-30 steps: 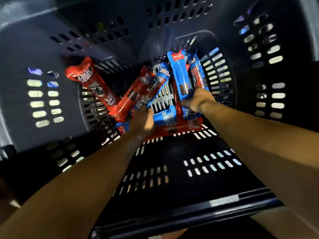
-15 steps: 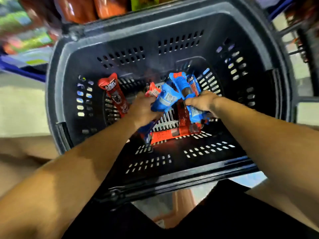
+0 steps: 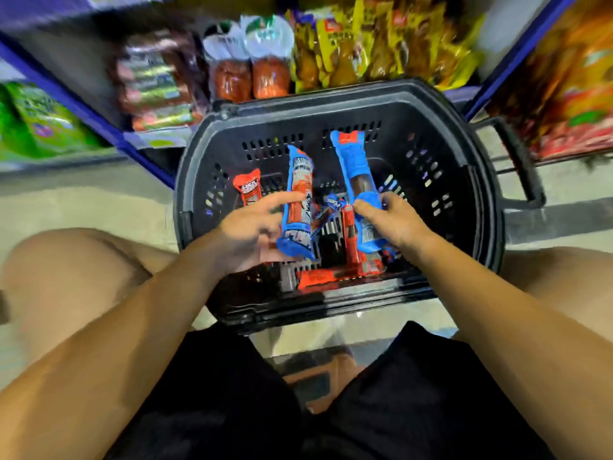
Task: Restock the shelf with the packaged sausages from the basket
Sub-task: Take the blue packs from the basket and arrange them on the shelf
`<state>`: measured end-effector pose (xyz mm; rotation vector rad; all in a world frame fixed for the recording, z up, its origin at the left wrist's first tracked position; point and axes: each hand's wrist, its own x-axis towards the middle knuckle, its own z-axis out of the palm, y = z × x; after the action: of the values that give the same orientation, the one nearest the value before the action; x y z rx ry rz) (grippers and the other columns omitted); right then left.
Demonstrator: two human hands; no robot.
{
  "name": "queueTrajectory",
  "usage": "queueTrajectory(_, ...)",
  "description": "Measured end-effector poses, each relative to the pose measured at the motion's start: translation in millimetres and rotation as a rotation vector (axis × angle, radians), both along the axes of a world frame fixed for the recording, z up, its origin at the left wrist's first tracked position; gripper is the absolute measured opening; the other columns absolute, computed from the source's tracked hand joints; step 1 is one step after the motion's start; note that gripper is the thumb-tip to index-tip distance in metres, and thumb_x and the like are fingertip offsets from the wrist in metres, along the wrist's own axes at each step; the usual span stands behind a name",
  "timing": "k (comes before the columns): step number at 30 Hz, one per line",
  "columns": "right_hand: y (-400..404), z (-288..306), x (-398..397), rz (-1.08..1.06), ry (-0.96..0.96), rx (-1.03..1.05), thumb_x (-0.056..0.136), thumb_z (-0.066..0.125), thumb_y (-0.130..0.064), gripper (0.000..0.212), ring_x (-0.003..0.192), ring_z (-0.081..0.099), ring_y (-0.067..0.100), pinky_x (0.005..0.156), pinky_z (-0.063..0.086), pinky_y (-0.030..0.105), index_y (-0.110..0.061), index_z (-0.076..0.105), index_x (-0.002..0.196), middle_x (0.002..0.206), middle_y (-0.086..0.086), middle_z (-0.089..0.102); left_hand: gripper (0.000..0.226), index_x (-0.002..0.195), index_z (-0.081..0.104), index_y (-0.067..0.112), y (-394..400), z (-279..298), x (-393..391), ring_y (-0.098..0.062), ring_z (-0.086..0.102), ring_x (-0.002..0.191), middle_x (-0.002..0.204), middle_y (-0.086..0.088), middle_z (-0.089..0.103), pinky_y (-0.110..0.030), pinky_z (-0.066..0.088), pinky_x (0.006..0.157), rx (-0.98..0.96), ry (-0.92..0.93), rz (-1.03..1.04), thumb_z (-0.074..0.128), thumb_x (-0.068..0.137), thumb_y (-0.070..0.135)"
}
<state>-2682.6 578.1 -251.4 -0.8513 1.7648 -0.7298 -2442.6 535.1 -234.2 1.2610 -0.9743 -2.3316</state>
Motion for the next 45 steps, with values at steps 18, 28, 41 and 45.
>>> queueTrajectory(18, 69.2, 67.1, 27.8, 0.069, -0.173, -0.184, 0.074, 0.074, -0.009, 0.038, 0.080, 0.066, 0.020, 0.069, 0.055, 0.036, -0.017, 0.059, 0.109, 0.094, 0.006, 0.065, 0.059, 0.139, 0.045, 0.013, 70.6, 63.6, 14.5, -0.033, 0.064, 0.111, 0.122, -0.015, 0.066, -0.044, 0.057, 0.086, -0.345, 0.055, 0.223, 0.053, 0.087, -0.013)
queueTrajectory(28, 60.7, 112.9, 40.7, -0.049, -0.327, -0.224, 0.071, 0.045, -0.013, 0.027, 0.052, 0.059, 0.009, 0.054, 0.039, 0.033, -0.007, 0.053, 0.097, 0.067, 0.004, 0.057, 0.056, 0.132, 0.053, 0.014, 72.6, 95.3, 23.7, -0.026, 0.067, 0.096, 0.113, -0.010, 0.068, -0.040, 0.058, 0.078, -0.385, 0.185, 0.292, 0.057, 0.081, -0.008)
queueTrajectory(41, 15.6, 217.0, 39.6, 0.125, 0.176, -0.684, 0.084, 0.075, -0.023, 0.043, 0.097, 0.066, 0.006, 0.081, 0.056, 0.029, -0.033, 0.052, 0.119, 0.116, -0.007, 0.064, 0.050, 0.133, 0.053, 0.014, 25.1, 197.3, 37.7, -0.020, 0.066, 0.106, 0.121, -0.006, 0.068, -0.033, 0.056, 0.080, -0.680, 0.121, 0.336, 0.056, 0.087, -0.006)
queueTrajectory(45, -11.2, 260.4, 49.8, 0.138, 0.278, -0.781, 0.085, 0.074, -0.030, 0.062, 0.096, 0.064, 0.000, 0.071, 0.055, 0.016, -0.031, 0.040, 0.137, 0.111, -0.018, 0.057, 0.043, 0.129, 0.054, 0.014, 7.4, 236.0, 42.1, -0.016, 0.069, 0.099, 0.118, -0.004, 0.070, -0.029, 0.057, 0.072, -0.770, 0.120, 0.388, 0.049, 0.093, -0.007)
